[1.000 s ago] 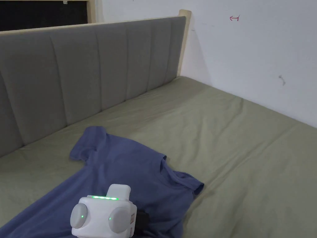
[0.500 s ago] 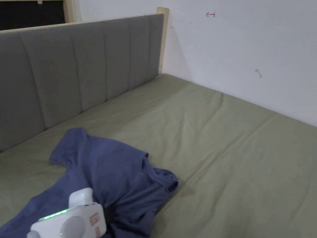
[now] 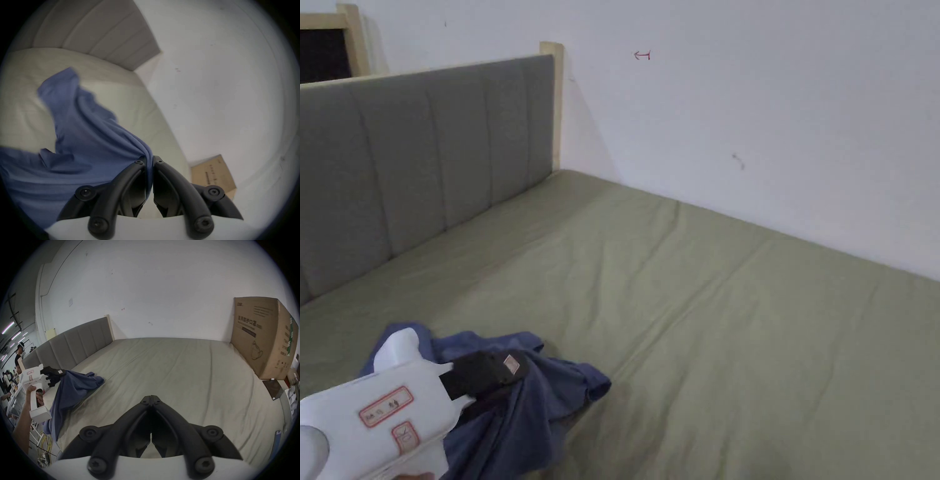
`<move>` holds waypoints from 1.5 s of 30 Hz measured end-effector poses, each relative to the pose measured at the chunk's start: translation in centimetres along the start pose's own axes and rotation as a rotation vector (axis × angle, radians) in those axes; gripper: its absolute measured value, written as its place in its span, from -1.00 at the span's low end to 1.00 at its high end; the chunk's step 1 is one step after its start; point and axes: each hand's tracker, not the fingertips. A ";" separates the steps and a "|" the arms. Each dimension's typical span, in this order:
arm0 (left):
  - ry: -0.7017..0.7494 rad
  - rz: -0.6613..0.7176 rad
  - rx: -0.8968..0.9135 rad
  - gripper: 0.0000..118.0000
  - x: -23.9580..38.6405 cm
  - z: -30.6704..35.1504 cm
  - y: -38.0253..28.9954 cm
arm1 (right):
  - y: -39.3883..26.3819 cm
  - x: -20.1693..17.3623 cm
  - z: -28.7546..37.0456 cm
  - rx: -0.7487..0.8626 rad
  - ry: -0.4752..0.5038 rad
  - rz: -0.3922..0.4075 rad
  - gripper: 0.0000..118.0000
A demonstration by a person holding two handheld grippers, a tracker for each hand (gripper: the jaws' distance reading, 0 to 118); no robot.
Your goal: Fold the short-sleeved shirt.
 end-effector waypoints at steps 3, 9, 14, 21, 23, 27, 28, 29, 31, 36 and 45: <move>-0.080 -0.072 -0.016 -0.89 5.3 -0.5 -0.7 | 0.2 1.3 2.0 0.036 -0.040 -0.012 -1.00; -0.315 -0.245 -0.182 -0.89 16.9 -3.8 -5.7 | -0.8 5.9 7.6 0.120 -0.132 -0.082 -1.00; -0.498 -0.362 -0.384 -0.89 25.0 -6.8 -14.6 | -2.6 10.1 13.5 0.167 -0.268 -0.110 -1.00; -0.584 -0.480 -0.709 -0.89 29.5 -8.7 -30.2 | -6.2 14.3 21.2 0.163 -0.461 -0.197 -1.00; -0.535 -0.594 -0.787 -0.89 28.9 -9.3 -35.0 | -7.6 15.3 22.6 0.143 -0.505 -0.225 -1.00; -0.346 -0.769 -0.989 -0.89 24.8 -10.4 -44.5 | -10.5 16.7 23.8 0.076 -0.546 -0.298 -1.00; -0.330 -0.769 -1.038 -0.89 23.7 -10.4 -46.3 | -11.0 16.9 23.9 0.066 -0.551 -0.306 -1.00; -0.308 -0.773 -1.081 -0.89 22.6 -10.4 -47.5 | -11.4 17.0 24.0 0.058 -0.554 -0.310 -1.00; -0.286 -0.787 -1.127 -0.89 21.4 -10.4 -49.3 | -11.8 17.0 23.8 0.041 -0.556 -0.320 -1.00; -0.325 -0.765 -1.094 0.05 20.9 -10.7 -48.5 | -12.0 17.2 22.7 0.041 -0.523 -0.334 -1.00; -0.221 -0.436 -0.833 -0.99 17.8 -1.3 -33.3 | -10.8 16.4 18.7 0.106 -0.348 -0.316 -1.00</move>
